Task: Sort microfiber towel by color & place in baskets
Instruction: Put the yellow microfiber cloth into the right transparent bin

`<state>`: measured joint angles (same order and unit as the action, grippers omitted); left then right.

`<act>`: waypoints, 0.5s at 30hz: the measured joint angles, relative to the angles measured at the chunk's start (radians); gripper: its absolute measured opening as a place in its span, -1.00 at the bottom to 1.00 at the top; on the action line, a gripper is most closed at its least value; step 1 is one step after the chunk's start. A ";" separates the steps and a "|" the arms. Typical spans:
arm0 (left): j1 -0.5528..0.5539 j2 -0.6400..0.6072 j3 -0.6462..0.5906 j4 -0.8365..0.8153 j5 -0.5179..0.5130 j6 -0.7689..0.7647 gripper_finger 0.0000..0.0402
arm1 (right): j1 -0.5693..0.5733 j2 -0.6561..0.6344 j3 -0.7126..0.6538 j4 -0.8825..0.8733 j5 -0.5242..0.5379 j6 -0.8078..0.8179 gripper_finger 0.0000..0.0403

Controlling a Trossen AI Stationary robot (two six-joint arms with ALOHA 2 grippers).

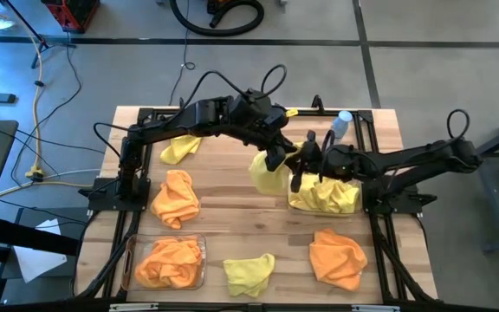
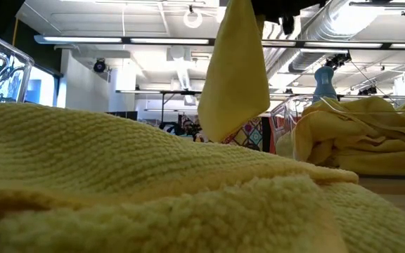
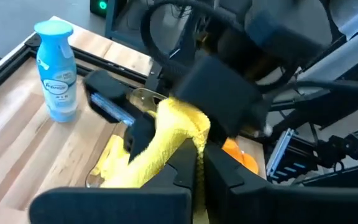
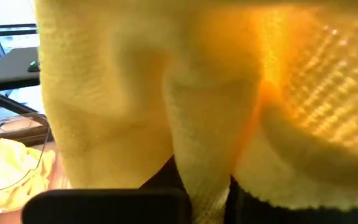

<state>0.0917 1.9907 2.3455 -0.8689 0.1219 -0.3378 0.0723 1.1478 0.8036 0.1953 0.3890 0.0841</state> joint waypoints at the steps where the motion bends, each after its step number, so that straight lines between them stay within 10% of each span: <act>1: 0.000 0.000 0.000 -0.001 0.001 0.001 -0.96 | 0.000 -0.012 0.000 -0.017 0.000 0.016 -0.89; 15: 0.043 -0.059 -0.003 -0.119 0.073 0.085 -0.28 | 0.036 -0.295 0.000 -0.340 0.090 0.160 -0.98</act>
<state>0.1352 1.9313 2.3425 -0.9878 0.1944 -0.2523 0.1084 0.8530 0.8036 -0.1451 0.4793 0.2445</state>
